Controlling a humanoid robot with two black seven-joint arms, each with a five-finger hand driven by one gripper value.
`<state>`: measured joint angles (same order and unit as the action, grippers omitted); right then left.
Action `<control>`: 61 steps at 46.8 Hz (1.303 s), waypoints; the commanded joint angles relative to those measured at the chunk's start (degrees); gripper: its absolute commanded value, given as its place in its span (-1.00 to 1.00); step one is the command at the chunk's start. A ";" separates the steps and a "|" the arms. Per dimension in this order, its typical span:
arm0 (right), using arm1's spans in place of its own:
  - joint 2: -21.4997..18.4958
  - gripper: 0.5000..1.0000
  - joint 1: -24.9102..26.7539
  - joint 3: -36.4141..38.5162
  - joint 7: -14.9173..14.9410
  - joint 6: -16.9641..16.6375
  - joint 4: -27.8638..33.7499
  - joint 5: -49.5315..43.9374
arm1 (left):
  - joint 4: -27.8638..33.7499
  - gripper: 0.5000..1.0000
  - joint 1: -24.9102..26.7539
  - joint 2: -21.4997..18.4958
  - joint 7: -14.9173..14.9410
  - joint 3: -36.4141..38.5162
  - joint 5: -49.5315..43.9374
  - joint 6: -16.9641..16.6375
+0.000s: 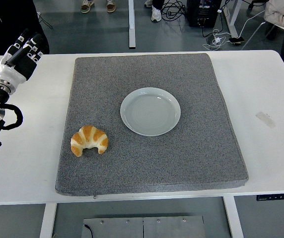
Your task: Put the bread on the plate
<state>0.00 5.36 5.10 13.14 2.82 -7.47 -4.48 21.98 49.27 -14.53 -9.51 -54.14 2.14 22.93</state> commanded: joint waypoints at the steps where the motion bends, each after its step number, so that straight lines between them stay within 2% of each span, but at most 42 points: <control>1: 0.00 1.00 0.00 0.00 0.04 -0.01 0.00 0.00 | -0.01 0.91 -0.05 0.12 -0.77 0.00 -0.03 0.01; 5: 0.00 1.00 0.00 0.00 0.04 -0.01 0.00 0.00 | -0.01 0.91 0.04 -0.06 -3.84 0.17 0.15 0.01; 9: 0.00 1.00 0.00 0.00 0.04 0.08 0.00 0.00 | 0.08 0.91 0.13 -0.32 -5.25 0.18 0.50 0.09; 27: 0.00 1.00 0.00 0.00 0.04 -0.01 0.00 0.00 | -0.19 0.91 0.48 -0.85 -4.55 1.49 0.94 0.45; 34: 0.00 1.00 0.00 0.00 0.04 -0.01 0.00 0.00 | -0.36 0.91 0.66 -2.43 -5.16 5.44 0.94 0.36; 40: 0.00 1.00 0.00 0.00 0.04 -0.01 0.00 0.00 | -0.36 0.91 0.92 -2.26 -5.25 10.37 0.85 0.45; 51: 0.00 1.00 0.00 0.00 -0.04 -0.01 0.00 0.00 | 0.08 0.91 1.71 -2.78 -6.22 12.04 1.29 0.80; 61: 0.00 1.00 0.00 0.00 0.04 -0.01 0.00 0.00 | 1.83 0.89 2.41 -6.30 -6.13 14.32 5.85 0.62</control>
<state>0.00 5.36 5.10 13.14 2.84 -7.47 -4.48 22.84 51.68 -19.93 -15.76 -40.25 6.26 23.72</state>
